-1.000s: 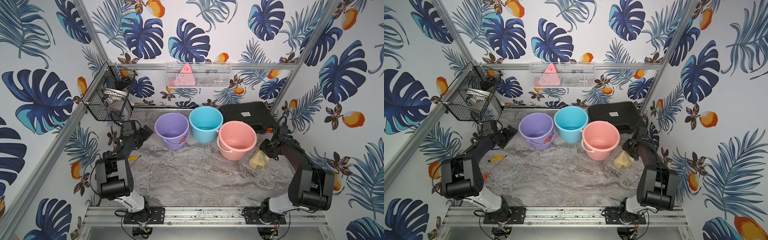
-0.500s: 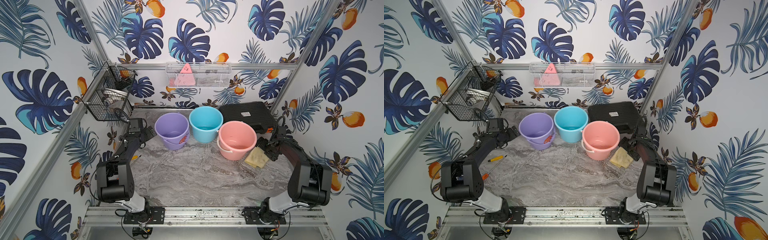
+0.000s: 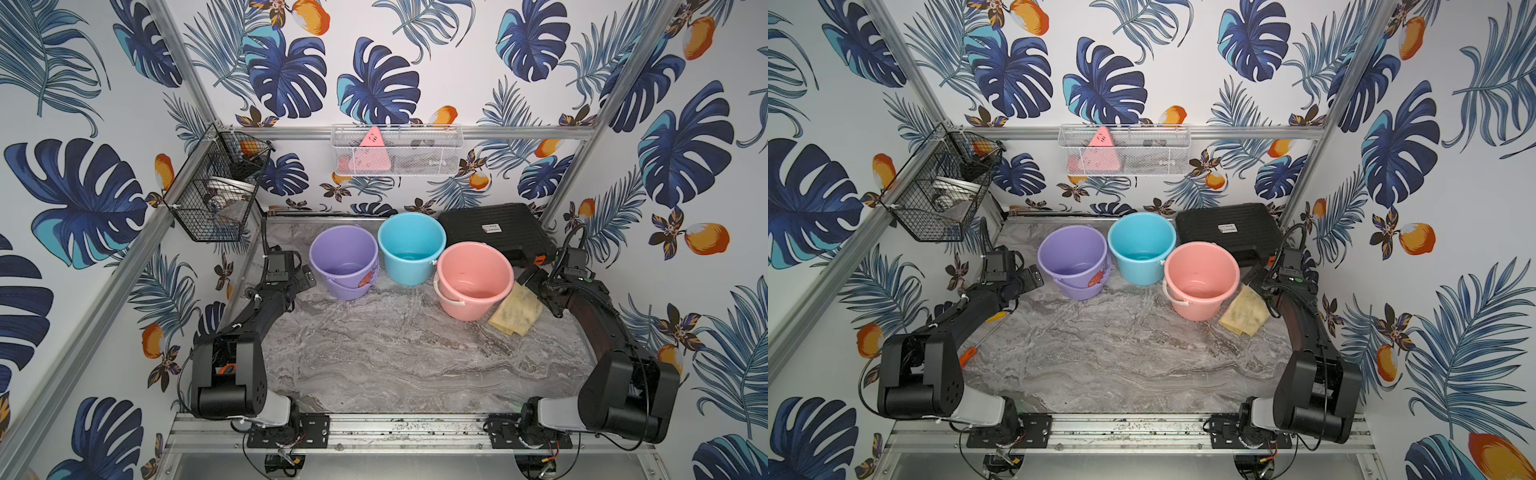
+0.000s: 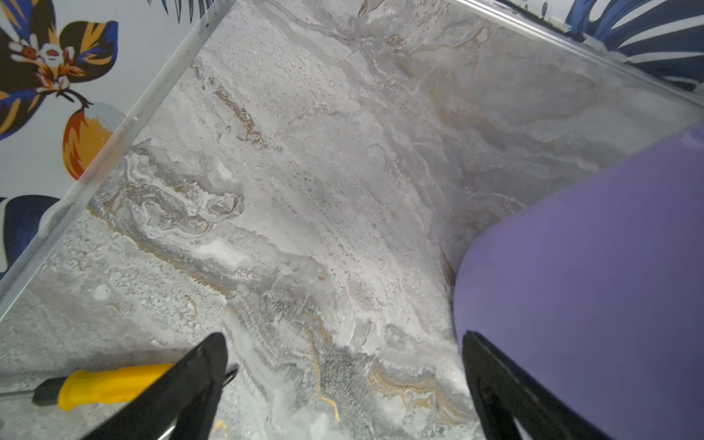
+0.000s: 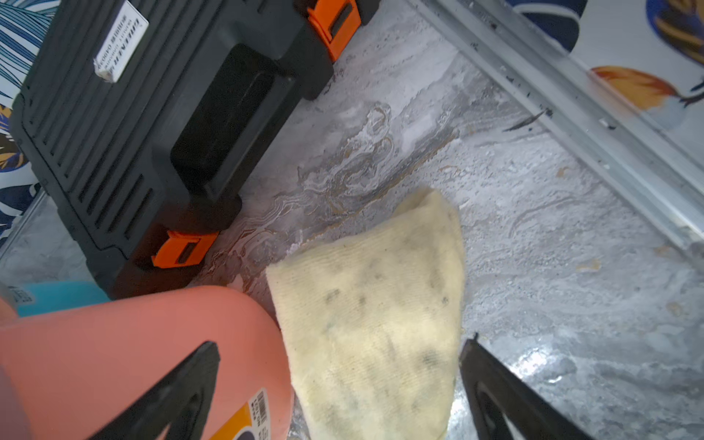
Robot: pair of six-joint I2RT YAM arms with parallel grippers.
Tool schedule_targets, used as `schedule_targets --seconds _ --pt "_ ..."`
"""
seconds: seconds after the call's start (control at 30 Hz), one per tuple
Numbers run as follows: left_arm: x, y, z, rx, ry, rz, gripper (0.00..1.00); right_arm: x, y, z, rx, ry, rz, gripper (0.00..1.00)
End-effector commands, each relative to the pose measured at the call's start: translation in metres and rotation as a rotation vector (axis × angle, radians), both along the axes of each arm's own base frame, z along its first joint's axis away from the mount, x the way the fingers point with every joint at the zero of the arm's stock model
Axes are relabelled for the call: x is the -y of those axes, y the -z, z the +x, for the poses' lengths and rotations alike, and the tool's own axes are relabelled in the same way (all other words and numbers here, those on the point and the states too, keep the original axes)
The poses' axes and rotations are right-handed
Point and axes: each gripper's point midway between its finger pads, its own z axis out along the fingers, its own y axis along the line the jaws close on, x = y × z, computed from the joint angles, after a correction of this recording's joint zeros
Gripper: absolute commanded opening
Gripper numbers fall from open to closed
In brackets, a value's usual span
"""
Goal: Wipe the inside of the bucket with a cloth
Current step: Reset both arms
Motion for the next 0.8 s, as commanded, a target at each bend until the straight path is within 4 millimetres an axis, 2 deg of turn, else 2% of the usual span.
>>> schedule_targets --seconds 0.0,0.13,0.27,0.37,0.4,0.43,0.63,0.77 --pt "-0.006 -0.023 0.019 0.15 0.012 0.094 0.99 -0.002 -0.007 0.018 0.068 -0.08 -0.037 1.0" --pt "0.005 -0.04 0.015 0.303 0.066 0.286 0.99 -0.002 0.0 0.026 0.144 -0.13 -0.088 1.0" --pt "0.009 -0.05 0.017 0.392 0.082 0.286 0.99 0.001 0.005 0.028 0.215 -0.163 -0.179 1.0" --pt "0.012 -0.041 0.017 0.416 0.097 0.282 0.99 0.001 0.006 0.028 0.281 -0.173 -0.214 1.0" --pt "0.024 -0.037 0.018 0.425 0.131 0.28 0.99 -0.001 0.008 0.028 0.309 -0.17 -0.207 1.0" --pt "0.027 -0.036 0.017 0.444 0.137 0.287 0.99 -0.001 0.011 0.025 0.33 -0.16 -0.204 1.0" --pt "0.035 -0.037 0.017 0.464 0.179 0.287 0.99 -0.006 0.016 0.005 0.535 -0.128 -0.243 1.0" --pt "0.047 -0.037 0.017 0.495 0.238 0.283 0.99 -0.01 0.027 0.001 0.617 -0.134 -0.241 1.0"
